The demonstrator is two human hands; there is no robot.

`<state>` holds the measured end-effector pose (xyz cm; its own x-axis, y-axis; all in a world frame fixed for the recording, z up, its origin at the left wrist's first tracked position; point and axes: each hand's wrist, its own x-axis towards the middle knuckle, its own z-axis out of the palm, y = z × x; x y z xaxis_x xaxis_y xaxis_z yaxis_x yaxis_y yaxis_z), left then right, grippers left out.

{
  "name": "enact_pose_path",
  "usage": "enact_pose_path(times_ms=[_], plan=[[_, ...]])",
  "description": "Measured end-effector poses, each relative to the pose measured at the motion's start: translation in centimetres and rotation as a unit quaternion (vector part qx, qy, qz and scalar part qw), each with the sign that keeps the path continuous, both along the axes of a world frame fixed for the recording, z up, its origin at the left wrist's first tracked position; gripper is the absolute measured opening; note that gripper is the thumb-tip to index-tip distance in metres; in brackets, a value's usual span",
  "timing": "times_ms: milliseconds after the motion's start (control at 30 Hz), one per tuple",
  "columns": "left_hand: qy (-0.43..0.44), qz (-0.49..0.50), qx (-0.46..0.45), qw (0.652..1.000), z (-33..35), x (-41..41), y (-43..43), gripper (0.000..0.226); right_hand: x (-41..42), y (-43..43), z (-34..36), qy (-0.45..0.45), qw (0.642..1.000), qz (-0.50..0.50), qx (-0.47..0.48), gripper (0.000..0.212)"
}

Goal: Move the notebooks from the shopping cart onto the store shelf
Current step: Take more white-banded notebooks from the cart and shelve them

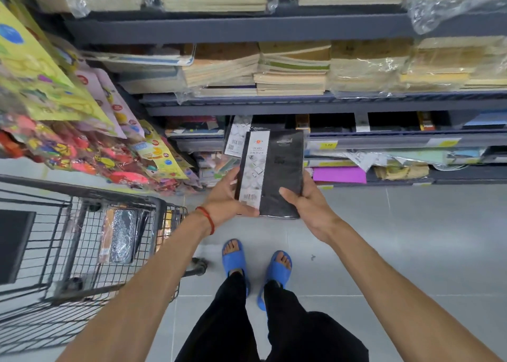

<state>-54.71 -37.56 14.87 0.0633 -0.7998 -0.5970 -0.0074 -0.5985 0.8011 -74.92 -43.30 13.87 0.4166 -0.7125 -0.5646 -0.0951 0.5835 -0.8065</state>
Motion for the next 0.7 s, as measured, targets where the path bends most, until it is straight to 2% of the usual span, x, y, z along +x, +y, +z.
enact_pose_path(times_ms=[200, 300, 400, 467, 567, 633, 700], plan=[[-0.044, 0.012, -0.057, 0.997, -2.2, 0.9, -0.5, 0.112, 1.2, -0.8, -1.5, -0.021, 0.986, 0.15, -0.075, 0.131], [-0.06, -0.022, -0.052, 0.997, -3.6, 2.2, -1.1, 0.12, 2.0, -1.7, -3.4, 0.004, 0.975, 0.192, -0.108, 0.151], [-0.096, -0.034, -0.069, 0.992, -5.3, 2.9, -1.6, 0.122, 2.8, -2.4, -5.2, 0.018, 0.971, 0.181, -0.153, 0.15], [-0.143, -0.016, -0.116, 0.983, -6.6, 3.1, -1.9, 0.111, 3.2, -2.7, -6.1, 0.013, 0.972, 0.154, -0.176, 0.137], [-0.164, 0.038, -0.152, 0.974, -7.8, 3.5, -2.5, 0.091, 3.8, -3.3, -6.9, 0.009, 0.974, 0.104, -0.203, 0.122], [-0.185, 0.042, -0.163, 0.968, -8.5, 3.7, -2.8, 0.09, 4.3, -3.8, -7.5, 0.019, 0.973, 0.081, -0.213, 0.119], [-0.243, 0.026, -0.174, 0.954, -9.0, 3.8, -2.9, 0.094, 4.8, -4.0, -7.7, 0.032, 0.972, 0.064, -0.222, 0.115]])
